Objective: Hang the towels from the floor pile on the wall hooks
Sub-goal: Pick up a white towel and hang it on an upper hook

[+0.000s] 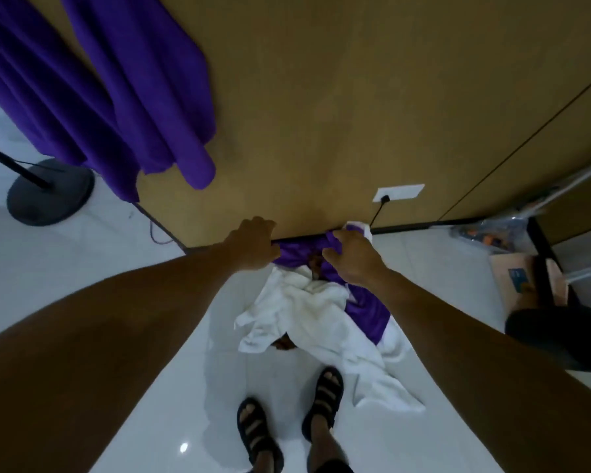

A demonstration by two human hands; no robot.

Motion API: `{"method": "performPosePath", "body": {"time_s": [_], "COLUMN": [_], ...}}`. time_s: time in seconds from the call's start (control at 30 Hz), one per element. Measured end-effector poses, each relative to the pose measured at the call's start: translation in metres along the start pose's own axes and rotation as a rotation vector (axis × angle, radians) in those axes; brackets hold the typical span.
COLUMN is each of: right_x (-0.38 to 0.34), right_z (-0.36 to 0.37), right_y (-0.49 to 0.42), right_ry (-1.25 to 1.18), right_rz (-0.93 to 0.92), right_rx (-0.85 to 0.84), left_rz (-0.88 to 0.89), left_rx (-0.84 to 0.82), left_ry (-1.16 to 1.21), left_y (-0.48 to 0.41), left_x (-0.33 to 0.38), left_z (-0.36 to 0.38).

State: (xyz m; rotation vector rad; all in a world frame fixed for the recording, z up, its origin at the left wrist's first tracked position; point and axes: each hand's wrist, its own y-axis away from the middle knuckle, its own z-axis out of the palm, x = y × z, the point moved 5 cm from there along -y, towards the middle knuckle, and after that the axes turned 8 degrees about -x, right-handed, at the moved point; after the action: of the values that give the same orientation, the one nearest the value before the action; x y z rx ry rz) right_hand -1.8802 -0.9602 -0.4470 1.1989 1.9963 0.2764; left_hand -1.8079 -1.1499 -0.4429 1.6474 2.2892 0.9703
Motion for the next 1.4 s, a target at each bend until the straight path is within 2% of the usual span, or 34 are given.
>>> {"method": "performPosePath", "body": {"time_s": [0.23,0.47,0.63,0.83,0.93,1.0,1.1,1.2,1.3,1.37,1.4], "right_x": [0.141,0.261,0.342,0.405,0.407,0.392,0.356,0.309,0.261,0.235,0.223], "right_z": [0.092,0.241,0.338,0.403,0.409,0.397,0.366,0.320,0.255,0.212,0.193], "right_y": [-0.072,-0.171,-0.243,-0.294,-0.287,-0.276,-0.251,-0.220,-0.189,-0.168,-0.157], "right_ry": [0.004,0.032,0.054,0.005,0.111,0.148,-0.028,-0.245,-0.567,-0.634,-0.613], "right_rz": [0.141,0.218,0.311,0.404,0.454,0.414,0.262,0.142,0.124,0.109,0.105], "right_rx": [-0.152,-0.267,-0.306,-0.328,-0.278,-0.221,-0.236,-0.298,-0.240,-0.263,-0.326], "left_rz": [0.016,0.052,0.077,0.119,0.135,0.139,0.190,0.329,0.420,0.404,0.403], "left_rx": [-0.179,-0.309,-0.292,-0.273,-0.303,-0.322,-0.351,-0.401,-0.472,-0.516,-0.505], "left_ry": [0.039,0.039,0.033,0.020,0.037,0.042,0.066,0.051,0.011,0.039,0.072], "left_y": [-0.102,-0.220,-0.295,-0.344,-0.344,-0.336,-0.316,-0.292,-0.264,-0.242,-0.230], "left_x": [0.024,0.008,-0.016,-0.030,-0.026,-0.021,-0.007,0.015,0.042,0.055,0.060], "left_z": [0.141,0.311,0.412,0.476,0.486,0.480,0.451,0.405,0.347,0.300,0.274]}}
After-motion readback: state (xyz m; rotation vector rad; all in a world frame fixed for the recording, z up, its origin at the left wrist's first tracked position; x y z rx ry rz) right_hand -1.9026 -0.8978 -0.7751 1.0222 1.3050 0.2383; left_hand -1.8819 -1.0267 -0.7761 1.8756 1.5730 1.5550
